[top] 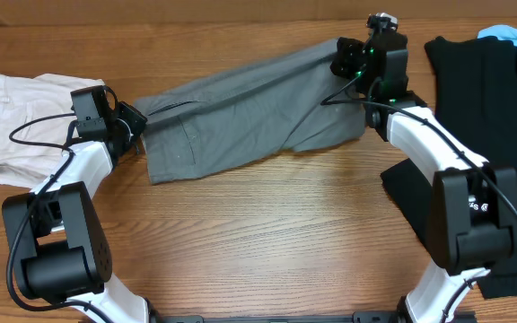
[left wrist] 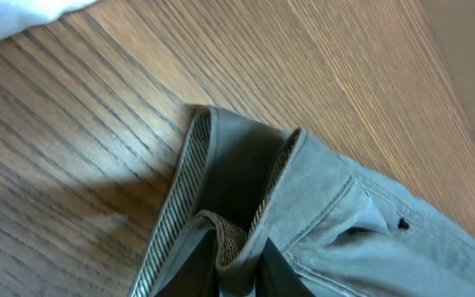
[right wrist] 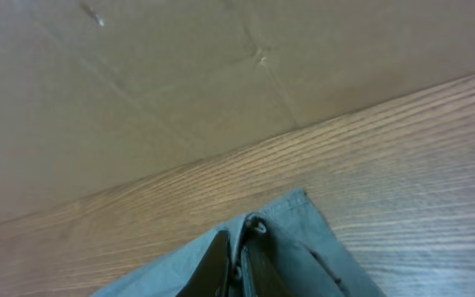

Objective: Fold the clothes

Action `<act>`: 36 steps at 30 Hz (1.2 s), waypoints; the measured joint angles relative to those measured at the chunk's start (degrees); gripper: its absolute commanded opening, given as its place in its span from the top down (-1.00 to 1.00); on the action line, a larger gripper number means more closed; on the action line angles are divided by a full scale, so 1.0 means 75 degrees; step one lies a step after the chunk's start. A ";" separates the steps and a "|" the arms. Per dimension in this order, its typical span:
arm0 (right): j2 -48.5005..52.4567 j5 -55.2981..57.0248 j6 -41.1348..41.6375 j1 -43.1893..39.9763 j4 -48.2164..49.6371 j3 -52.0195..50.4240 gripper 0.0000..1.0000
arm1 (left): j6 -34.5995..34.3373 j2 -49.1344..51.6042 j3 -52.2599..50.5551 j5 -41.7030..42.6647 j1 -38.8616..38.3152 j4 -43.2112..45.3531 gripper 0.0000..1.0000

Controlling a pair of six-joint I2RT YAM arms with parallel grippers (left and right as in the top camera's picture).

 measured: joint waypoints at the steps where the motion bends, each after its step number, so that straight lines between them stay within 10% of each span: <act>1: 0.0061 0.0017 -0.0003 0.0020 0.0111 0.0000 0.92 | -0.0029 0.0017 0.0000 -0.0029 0.0006 0.0015 0.66; 5: 0.0420 0.0082 -0.0003 0.0111 0.0921 0.0000 0.91 | -0.0152 0.0038 0.0000 -0.0119 0.0061 0.0090 0.56; 10: 0.0650 0.0146 -0.0012 0.0119 0.1466 0.0003 0.73 | -0.0195 0.0038 0.0000 -0.0227 0.0093 0.0082 -0.04; 13: 0.0758 0.0274 -0.0020 0.0108 0.1620 0.0009 -0.23 | -0.0189 0.0038 0.0000 -0.0245 0.0128 0.0076 -0.93; 15: 0.0816 0.0373 -0.0006 0.0102 0.1603 0.0012 -0.96 | -0.0128 0.0038 0.0000 -0.0166 0.0166 0.0082 -1.00; 22: 0.0766 0.0510 -0.0032 -0.0157 0.0764 0.0070 -1.00 | 0.0603 0.0020 0.0184 0.0501 0.0332 -0.0478 -0.99; 30: -0.0921 -0.0149 -0.0029 -0.1416 -0.4864 0.0227 -1.00 | 0.1603 -0.1478 0.1480 0.0667 0.0318 -0.2975 -0.99; 36: -0.0664 -0.0790 -0.0402 -0.1265 -0.5939 -0.0006 -1.00 | 0.1953 -0.1868 0.1620 0.0673 -0.0353 -0.4564 -1.00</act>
